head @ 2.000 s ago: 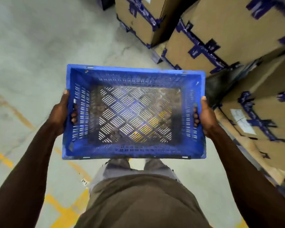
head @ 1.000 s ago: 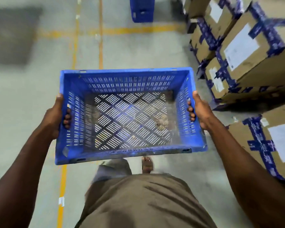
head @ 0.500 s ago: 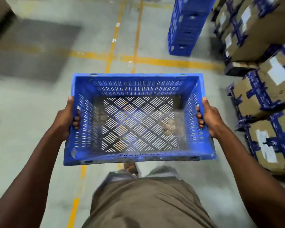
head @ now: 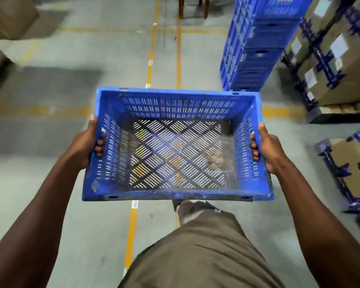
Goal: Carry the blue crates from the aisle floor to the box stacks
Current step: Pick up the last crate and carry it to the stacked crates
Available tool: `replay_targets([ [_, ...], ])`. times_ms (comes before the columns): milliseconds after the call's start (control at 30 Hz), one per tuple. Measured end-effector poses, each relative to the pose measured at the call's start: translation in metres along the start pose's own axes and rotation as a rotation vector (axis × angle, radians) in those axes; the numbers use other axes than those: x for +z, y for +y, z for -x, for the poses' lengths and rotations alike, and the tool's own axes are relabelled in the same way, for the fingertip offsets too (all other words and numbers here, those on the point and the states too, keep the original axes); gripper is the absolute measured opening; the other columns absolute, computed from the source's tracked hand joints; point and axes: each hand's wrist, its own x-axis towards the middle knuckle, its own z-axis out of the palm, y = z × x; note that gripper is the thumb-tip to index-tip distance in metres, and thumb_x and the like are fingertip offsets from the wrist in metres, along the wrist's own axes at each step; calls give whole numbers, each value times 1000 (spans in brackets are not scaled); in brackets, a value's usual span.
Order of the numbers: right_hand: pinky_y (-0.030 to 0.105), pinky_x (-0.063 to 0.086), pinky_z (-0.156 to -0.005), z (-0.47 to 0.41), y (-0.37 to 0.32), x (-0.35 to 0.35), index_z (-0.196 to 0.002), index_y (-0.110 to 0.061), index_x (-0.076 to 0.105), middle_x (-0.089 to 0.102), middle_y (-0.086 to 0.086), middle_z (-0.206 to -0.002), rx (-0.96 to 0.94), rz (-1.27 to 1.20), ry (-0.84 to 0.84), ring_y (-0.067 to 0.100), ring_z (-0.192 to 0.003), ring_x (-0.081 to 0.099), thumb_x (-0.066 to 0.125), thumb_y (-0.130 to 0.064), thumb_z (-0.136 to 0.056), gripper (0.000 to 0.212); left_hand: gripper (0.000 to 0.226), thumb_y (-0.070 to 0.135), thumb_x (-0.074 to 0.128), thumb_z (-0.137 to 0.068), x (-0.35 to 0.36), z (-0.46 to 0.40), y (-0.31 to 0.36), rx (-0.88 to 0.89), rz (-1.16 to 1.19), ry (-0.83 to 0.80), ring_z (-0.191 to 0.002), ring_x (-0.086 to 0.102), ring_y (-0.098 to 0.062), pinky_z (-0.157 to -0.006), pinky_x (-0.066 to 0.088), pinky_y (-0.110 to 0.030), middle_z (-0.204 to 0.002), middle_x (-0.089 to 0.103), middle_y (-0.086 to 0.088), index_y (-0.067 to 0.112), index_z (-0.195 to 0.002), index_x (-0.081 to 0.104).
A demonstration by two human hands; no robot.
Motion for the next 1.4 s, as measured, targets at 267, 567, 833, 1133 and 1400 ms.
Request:
replay_targets([
  [267,21,31,-38,-150,-143,134,-82,-17,54,45,-2,-57,-9,-13,-36,13,-39,35,43,-62,-100,49,61,78,40,-87,-31,-187,163,35,16,-65,-38,29,-8,-37,30,-17,-52,35,6,17,-81,50],
  [567,23,34,-40,-326,-273,282,-86,-15,57,49,0,-58,-51,-30,60,16,-40,40,46,-62,-99,50,54,67,35,-96,-39,-466,333,62,15,-234,-36,29,-6,-35,29,-15,-52,38,8,17,-90,53],
  [833,20,30,-37,-421,-379,360,-87,-13,57,46,1,-60,-42,-204,335,14,-37,37,47,-61,-99,50,52,60,37,-100,22,-657,548,152,-162,-421,-35,30,-8,-37,29,-14,-55,38,4,12,-92,56],
  [1133,22,33,-36,-566,-456,353,-83,-15,57,48,-1,-59,-44,-357,589,13,-38,37,63,-91,-51,82,54,59,33,-101,229,-839,727,281,-339,-692,-35,29,-6,-35,26,-16,-62,38,2,10,-103,56],
  [1400,20,32,-35,-649,-561,315,-85,-13,58,48,1,-61,-114,-426,795,12,-35,37,49,-64,-96,52,53,60,35,-100,406,-908,875,264,-381,-930,-35,28,-6,-35,27,-15,-62,37,2,12,-97,57],
])
